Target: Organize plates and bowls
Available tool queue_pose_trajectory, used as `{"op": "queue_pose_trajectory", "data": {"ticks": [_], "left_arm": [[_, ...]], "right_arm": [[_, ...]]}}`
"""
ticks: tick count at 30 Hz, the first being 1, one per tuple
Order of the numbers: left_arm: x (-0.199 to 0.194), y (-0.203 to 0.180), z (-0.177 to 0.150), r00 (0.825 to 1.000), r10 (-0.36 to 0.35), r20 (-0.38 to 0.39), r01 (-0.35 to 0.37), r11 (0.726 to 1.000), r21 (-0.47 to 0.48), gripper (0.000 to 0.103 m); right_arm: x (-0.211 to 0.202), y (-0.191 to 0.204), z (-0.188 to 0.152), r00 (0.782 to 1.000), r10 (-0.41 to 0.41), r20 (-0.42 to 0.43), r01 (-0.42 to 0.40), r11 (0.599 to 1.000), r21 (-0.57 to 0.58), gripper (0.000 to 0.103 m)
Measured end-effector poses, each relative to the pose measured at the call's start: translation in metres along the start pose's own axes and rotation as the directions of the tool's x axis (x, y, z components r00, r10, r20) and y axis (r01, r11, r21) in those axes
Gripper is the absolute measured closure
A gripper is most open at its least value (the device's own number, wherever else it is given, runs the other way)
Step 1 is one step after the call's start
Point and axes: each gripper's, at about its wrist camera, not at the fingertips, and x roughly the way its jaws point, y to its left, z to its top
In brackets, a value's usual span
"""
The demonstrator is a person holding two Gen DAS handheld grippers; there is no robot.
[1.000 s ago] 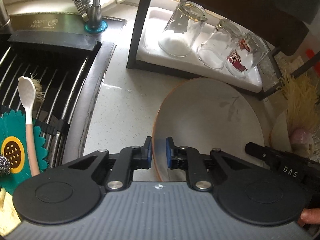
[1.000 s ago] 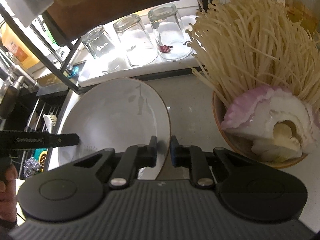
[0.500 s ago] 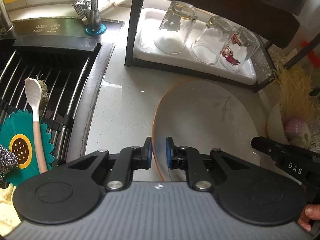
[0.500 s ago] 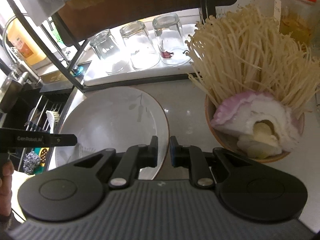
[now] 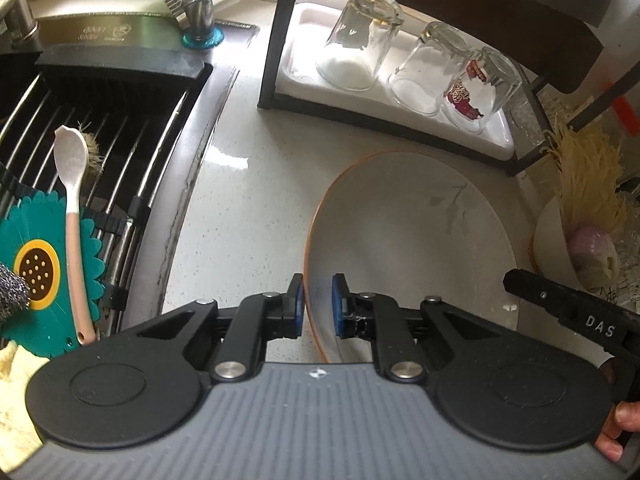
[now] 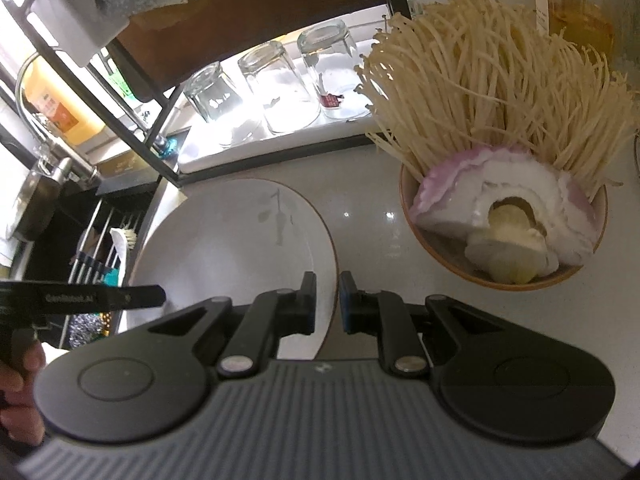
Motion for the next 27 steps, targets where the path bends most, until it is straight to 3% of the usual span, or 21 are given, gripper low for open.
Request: {"op": "queue_pose_trajectory", "data": {"ticks": [10,19,27], "left_arm": [[0.009,0.001,0.003,1.0,-0.009,-0.005,0.009,1.0,0.002,0.087],[0.003,0.001,0.009,1.0,-0.002,0.002,0.002,1.0,0.02,0.087],[-0.03,-0.004,0.008,0.998,-0.006,0.061,0.003,0.999,0.053,0.087]], "right_arm": [[0.021,-0.008,-0.005,0.997,0.053,-0.06,-0.049,0.997,0.062,0.085],[0.019,-0.008,-0.003,0.996,0.085,-0.036,-0.083,0.995,0.059,0.087],[-0.008,0.006,-0.004,0.995,0.1,0.003,-0.1,0.995,0.02,0.087]]}}
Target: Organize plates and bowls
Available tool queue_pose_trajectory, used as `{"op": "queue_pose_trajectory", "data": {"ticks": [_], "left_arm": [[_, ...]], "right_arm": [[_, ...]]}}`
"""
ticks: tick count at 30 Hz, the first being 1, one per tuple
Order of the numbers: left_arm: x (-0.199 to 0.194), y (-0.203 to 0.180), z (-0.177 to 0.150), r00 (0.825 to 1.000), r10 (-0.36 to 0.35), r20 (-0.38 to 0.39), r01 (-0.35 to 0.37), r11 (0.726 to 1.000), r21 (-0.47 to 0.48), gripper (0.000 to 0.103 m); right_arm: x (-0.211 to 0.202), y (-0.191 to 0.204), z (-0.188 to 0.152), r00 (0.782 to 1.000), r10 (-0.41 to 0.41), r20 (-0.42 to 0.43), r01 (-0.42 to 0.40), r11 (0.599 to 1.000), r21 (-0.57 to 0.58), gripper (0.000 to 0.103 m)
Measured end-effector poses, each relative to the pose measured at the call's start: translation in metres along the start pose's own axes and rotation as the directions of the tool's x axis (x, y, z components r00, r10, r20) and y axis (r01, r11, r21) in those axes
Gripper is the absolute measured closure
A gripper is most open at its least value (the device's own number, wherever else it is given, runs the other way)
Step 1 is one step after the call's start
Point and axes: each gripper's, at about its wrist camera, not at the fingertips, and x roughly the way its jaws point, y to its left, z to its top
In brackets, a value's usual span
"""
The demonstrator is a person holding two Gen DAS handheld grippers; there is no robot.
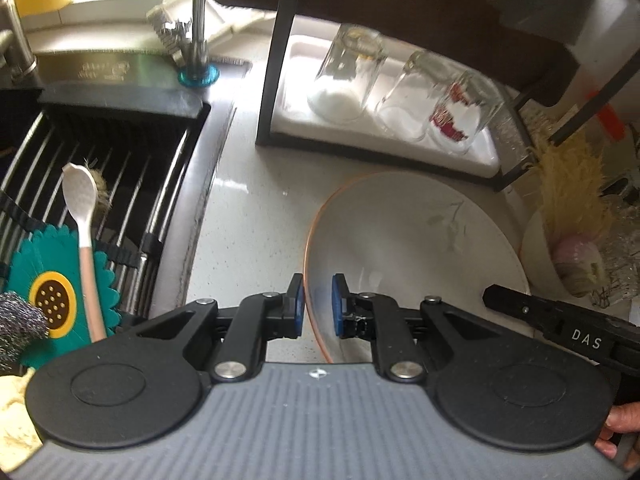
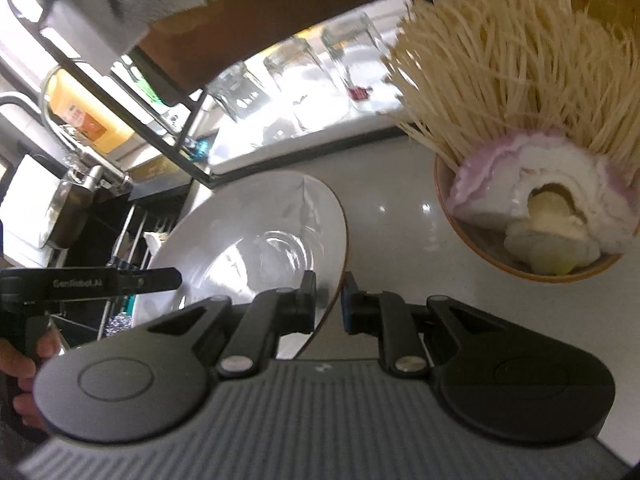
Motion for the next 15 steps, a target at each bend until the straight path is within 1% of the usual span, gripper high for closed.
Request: {"op": "queue_pose_trajectory", "data": {"ticks": [7,11,15], "left_arm": [[-0.047,-0.016,-0.005,0.997,-0.02,0.077,0.019,1.0,0.017,0.087],[-0.074,-0.028,-0.01,0.992,-0.043,0.115,0.039,0.998,0.041,0.087],[-0.093,-0.039,-0.017,0.988,-0.063,0.142,0.055,0.997,0.062,0.087]], "right_arm": [[-0.042,0.013,0.0,0.996,0.0,0.084,0.001,1.0,-0.014,0.087],[-0.071,0.018,-0.002,0.989,-0.002,0.147,0.006,1.0,-0.026,0.087],[-0.094,0.019,-0.008,0.981,-0.009,0.192,0.013,1.0,-0.018,0.087]]}}
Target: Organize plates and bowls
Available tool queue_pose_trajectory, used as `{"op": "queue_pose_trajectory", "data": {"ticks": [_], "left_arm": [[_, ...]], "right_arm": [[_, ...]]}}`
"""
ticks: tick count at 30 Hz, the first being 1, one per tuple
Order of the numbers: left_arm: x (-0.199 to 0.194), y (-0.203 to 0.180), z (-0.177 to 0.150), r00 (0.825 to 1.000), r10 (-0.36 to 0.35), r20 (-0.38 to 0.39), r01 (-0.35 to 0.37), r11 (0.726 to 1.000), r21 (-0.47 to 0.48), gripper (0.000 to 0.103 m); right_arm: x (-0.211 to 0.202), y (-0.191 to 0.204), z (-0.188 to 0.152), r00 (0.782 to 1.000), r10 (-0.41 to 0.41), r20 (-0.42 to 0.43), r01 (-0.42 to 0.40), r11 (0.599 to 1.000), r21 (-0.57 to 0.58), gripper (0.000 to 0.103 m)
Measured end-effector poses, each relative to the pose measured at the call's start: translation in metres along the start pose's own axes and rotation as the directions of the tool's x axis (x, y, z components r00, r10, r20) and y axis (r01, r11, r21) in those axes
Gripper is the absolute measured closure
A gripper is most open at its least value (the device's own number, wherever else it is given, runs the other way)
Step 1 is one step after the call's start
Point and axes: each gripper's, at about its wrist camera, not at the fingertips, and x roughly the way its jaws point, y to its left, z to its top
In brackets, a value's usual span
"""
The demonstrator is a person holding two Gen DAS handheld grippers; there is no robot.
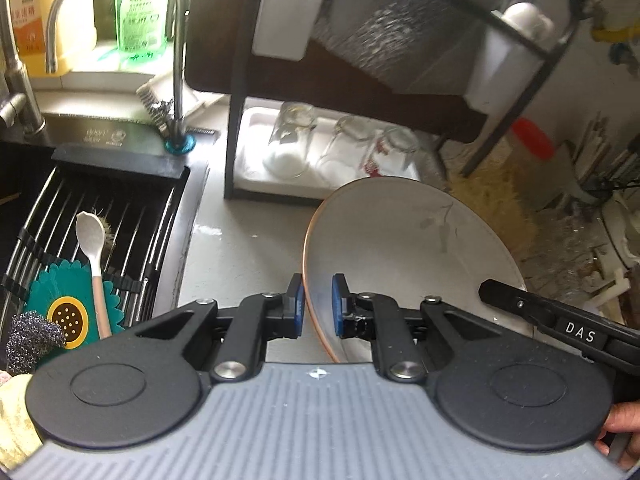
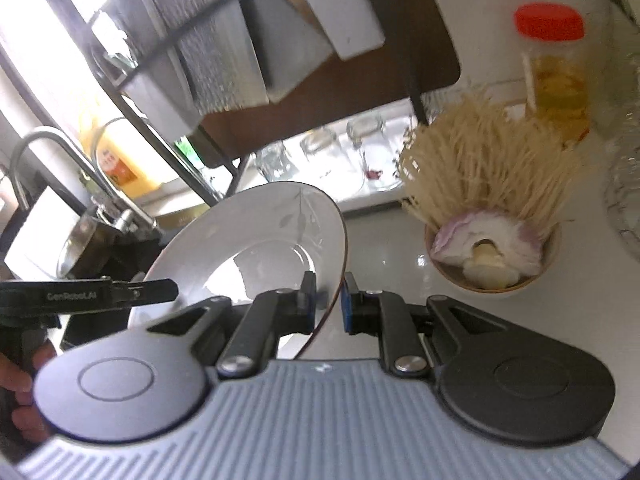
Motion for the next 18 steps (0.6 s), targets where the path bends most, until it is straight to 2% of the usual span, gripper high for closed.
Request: {"op": "queue_pose_trajectory", "data": {"ticks": [6,12,18], "left_arm": [[-0.024,-0.016,-0.011,0.998,-0.048,0.028,0.048,0.999,0.02,0.087],[-0.038,-0.034,-0.029,0.997,-0.076,0.016,0.075,0.996,0.055,0.087],[-0.035,-0.044,-0.05,0.994,-0.112,-0.013,0.112,0.993,0.04,0.087]], "right_arm": [[-0.027,0.002,-0.007,0.998,-0.028,0.054,0.028,1.0,0.012,0.087],[-0.063,0.003,-0.019,0.991,-0.074,0.116,0.072,0.997,0.024,0.087],[-0.081,-0.005,-0.033,0.985,-0.111,0.133,0.106,0.993,0.044,0.087]]}}
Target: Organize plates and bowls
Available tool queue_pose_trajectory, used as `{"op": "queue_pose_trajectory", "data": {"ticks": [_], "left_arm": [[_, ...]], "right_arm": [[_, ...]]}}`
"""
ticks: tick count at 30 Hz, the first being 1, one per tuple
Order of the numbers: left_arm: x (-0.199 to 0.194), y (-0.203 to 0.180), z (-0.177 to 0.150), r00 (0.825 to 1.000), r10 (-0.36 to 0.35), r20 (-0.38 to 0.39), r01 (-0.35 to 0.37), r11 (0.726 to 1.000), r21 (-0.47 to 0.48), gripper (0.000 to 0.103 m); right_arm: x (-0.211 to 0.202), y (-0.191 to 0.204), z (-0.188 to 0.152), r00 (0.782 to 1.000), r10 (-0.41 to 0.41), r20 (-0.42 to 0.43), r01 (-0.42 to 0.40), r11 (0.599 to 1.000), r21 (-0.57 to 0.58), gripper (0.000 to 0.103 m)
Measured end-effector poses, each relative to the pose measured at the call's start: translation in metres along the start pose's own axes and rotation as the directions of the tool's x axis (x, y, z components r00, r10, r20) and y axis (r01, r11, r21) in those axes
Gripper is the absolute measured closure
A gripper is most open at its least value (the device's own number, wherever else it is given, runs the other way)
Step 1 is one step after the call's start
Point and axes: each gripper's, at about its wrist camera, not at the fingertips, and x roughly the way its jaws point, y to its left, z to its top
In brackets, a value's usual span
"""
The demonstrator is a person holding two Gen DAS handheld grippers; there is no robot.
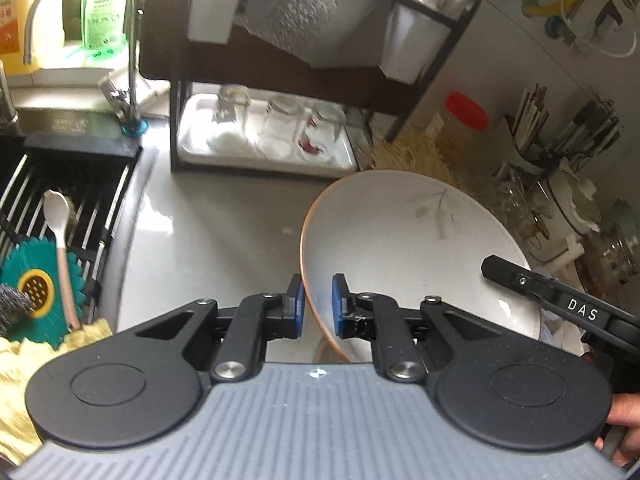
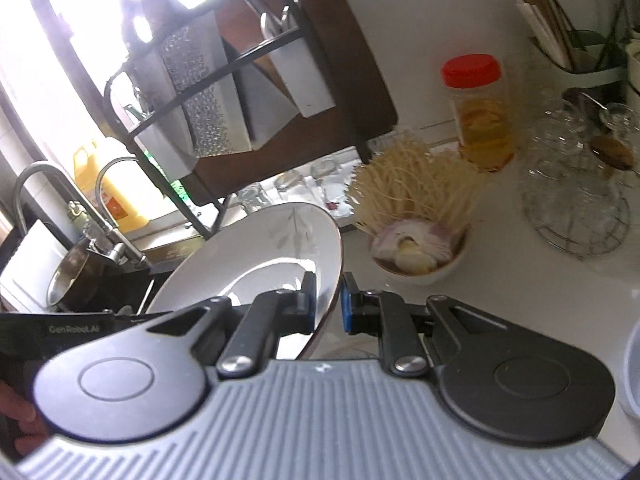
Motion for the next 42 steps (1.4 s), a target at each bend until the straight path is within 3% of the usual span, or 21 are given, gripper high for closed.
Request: {"op": "queue_pose_trajectory", "data": {"ticks": [10,21,42], "left_arm": [[0.027,-0.019,-0.041,0.996,0.009,-0.094,-0.004,0.999,0.05,0.087],[0.065,-0.029,-0.065,0.975,0.007,-0.222,0.01,0.997,0.074,0.086],[0.101,-0.026,-0.07,0.934,-0.008,-0.358,0.044,0.995,0.093,0.082]], "right_arm": [[-0.008,-0.028,-0.047,0.994,-0.091,-0.058,0.09,0.996,-0.011,0.087],[0.001,-0.053,-0.073,0.981,-0.147,-0.13,0.151,0.988,0.022,0.087],[0.023,-0.063,-0.079,0.967,-0.198,-0.159,0.197,0.98,-0.021,0.084]]}}
